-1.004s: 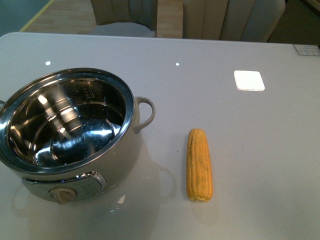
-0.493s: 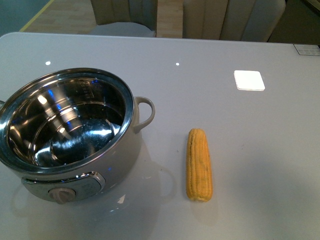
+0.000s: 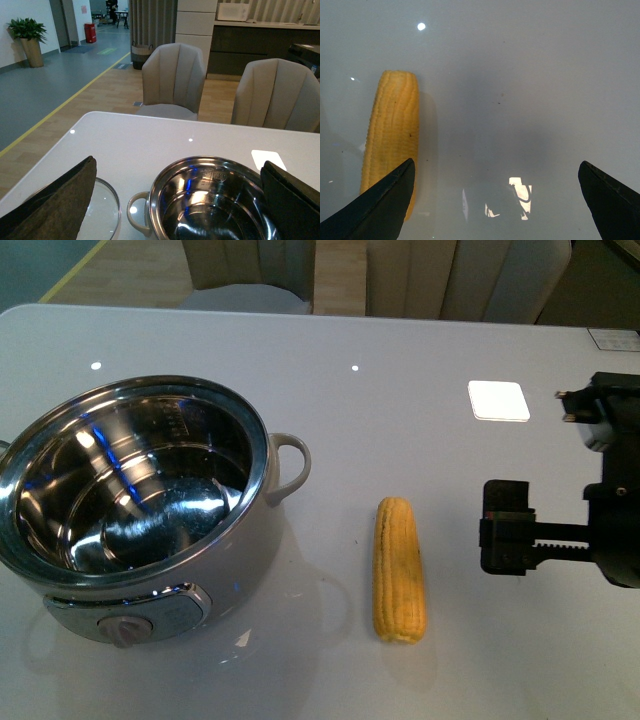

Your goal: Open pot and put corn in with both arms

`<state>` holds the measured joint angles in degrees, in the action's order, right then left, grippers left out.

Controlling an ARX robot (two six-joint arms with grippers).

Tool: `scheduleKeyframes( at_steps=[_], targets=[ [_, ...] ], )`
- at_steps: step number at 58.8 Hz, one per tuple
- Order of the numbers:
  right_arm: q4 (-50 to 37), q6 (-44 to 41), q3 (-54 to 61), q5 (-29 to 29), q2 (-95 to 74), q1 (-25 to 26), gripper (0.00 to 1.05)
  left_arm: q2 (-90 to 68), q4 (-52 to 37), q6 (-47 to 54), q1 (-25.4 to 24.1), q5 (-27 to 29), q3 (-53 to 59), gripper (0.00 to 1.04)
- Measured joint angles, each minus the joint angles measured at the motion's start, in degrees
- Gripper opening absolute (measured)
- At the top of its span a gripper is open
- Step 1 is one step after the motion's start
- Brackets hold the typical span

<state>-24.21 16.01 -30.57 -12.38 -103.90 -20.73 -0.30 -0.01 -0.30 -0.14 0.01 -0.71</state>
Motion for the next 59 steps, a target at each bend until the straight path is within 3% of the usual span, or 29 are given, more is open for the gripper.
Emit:
scheduleKeyframes(
  at_steps=[59],
  targets=[
    [1.49, -0.28, -14.62, -3.41, -19.63, -10.36, 0.96, 0.00, 0.00, 0.00, 0.00, 0.00, 0.00, 0.98]
  ],
)
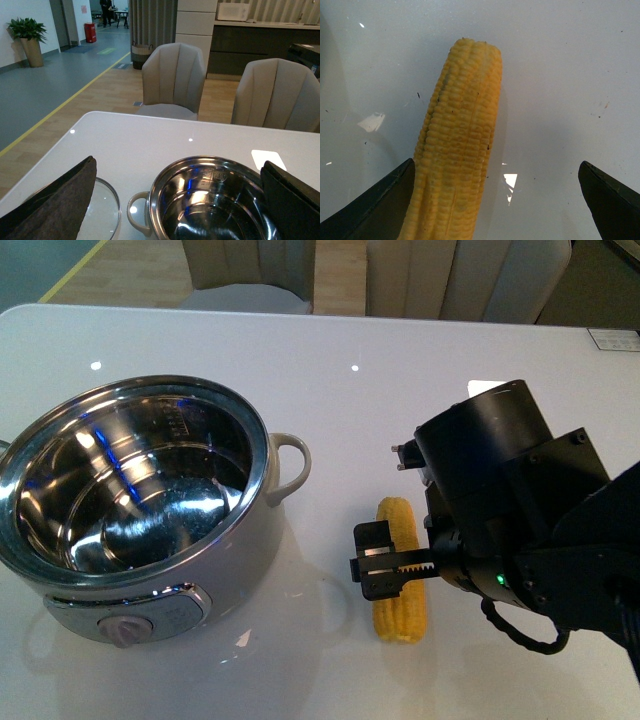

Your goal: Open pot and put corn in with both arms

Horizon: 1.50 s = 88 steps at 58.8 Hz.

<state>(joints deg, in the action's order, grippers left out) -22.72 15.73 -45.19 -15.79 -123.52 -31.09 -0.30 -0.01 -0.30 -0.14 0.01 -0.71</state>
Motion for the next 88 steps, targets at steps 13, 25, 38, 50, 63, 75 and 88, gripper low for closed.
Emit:
scheduleKeyframes(
  at_steps=[13, 25, 38, 50, 63, 75, 88],
  targets=[
    [1.66, 1.88, -4.52, -0.77, -4.50, -1.07, 0.96, 0.00, 0.00, 0.00, 0.00, 0.00, 0.00, 0.98],
    [2.86, 3.48, -6.75, -1.22, -7.41, -1.90, 0.96, 0.00, 0.00, 0.00, 0.00, 0.00, 0.00, 0.98],
    [3.02, 4.63, -7.28, -1.11, -9.27, -1.97, 0.96, 0.00, 0.00, 0.00, 0.00, 0.00, 0.00, 0.98],
    [3.26, 5.09, -7.30, -0.68, -10.27, -1.97, 0.76, 0.00, 0.00, 0.00, 0.00, 0.00, 0.00, 0.98],
    [3.34, 5.29, -7.06, -0.04, -10.08, -1.97, 0.43, 0.00, 0.00, 0.00, 0.00, 0.00, 0.00, 0.98],
    [3.65, 5.27, -3.93, 1.84, -5.22, -1.64, 0.31, 0.00, 0.00, 0.00, 0.00, 0.00, 0.00, 0.98],
    [5.79, 5.29, -2.51, 4.74, 6.05, -0.87, 0.27, 0.00, 0.00, 0.00, 0.00, 0.00, 0.00, 0.98]
  ],
)
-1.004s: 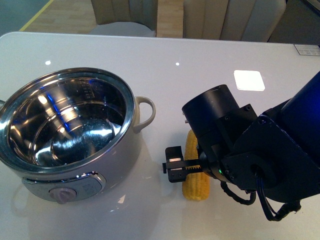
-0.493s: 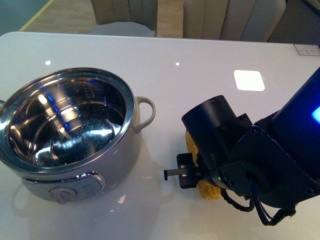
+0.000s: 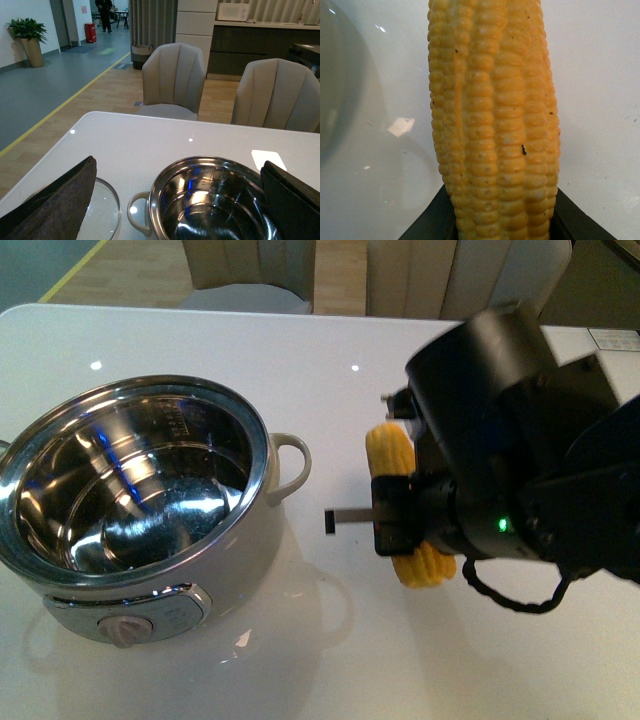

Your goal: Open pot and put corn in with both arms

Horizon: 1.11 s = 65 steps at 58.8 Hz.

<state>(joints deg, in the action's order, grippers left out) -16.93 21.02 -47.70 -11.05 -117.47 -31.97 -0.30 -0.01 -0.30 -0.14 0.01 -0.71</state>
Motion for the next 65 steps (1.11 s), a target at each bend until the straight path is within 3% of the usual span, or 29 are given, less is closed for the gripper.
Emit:
scheduleKeyframes(
  at_steps=[30, 65],
  targets=[
    [13.33, 5.90, -14.82, 3.17, 8.66, -5.68, 0.23, 0.00, 0.00, 0.00, 0.00, 0.00, 0.00, 0.98],
    [24.52, 13.25, -40.06, 3.78, -7.15, -13.05, 0.23, 0.00, 0.00, 0.02, 0.00, 0.00, 0.00, 0.98]
  ],
)
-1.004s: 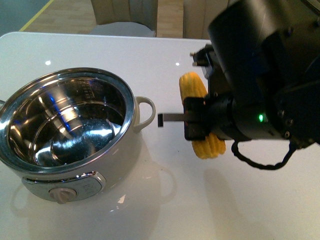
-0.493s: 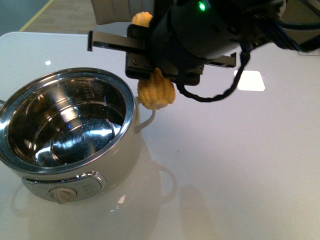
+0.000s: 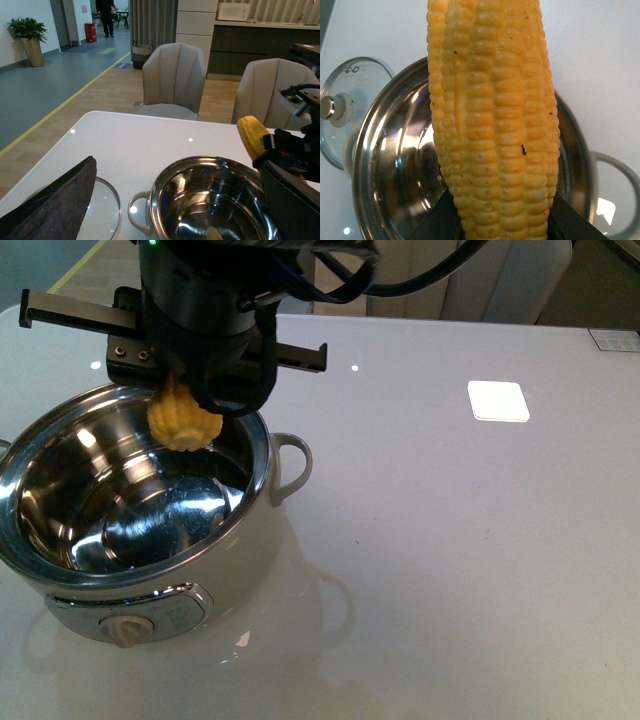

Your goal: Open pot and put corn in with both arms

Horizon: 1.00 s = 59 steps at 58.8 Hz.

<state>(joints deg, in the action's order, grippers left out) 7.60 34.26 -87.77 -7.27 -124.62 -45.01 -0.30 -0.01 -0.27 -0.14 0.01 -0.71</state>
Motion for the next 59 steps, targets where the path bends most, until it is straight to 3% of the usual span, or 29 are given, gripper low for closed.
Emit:
scheduleKeyframes(
  at_steps=[40, 59],
  targets=[
    [5.16, 7.17, -7.54, 5.09, -7.30, -0.72, 0.23, 0.00, 0.00, 0.00, 0.00, 0.00, 0.00, 0.98],
    [5.11, 7.13, -7.06, 5.57, -7.28, -0.66, 0.74, 0.00, 0.00, 0.00, 0.00, 0.00, 0.00, 0.98]
  ],
)
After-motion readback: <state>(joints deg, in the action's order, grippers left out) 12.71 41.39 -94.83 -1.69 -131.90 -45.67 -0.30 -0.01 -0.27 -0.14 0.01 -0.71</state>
